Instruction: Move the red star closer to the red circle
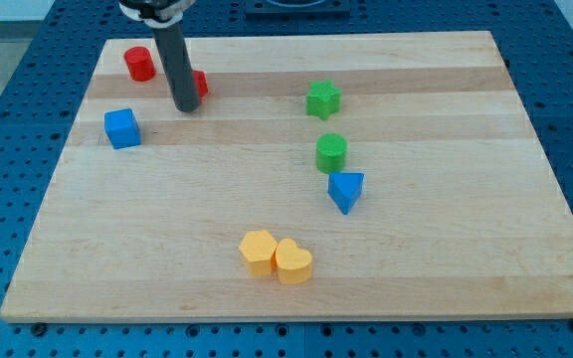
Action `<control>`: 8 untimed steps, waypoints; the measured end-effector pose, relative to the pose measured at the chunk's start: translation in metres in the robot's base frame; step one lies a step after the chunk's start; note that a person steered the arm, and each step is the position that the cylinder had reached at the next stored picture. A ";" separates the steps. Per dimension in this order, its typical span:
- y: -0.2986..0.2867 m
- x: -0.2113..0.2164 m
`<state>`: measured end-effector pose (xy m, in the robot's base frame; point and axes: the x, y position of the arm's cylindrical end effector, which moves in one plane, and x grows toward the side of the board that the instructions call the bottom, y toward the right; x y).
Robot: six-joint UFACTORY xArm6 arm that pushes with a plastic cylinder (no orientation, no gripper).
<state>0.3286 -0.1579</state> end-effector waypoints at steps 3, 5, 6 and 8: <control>0.027 0.028; 0.038 -0.031; 0.033 -0.032; 0.023 -0.048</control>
<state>0.2807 -0.1348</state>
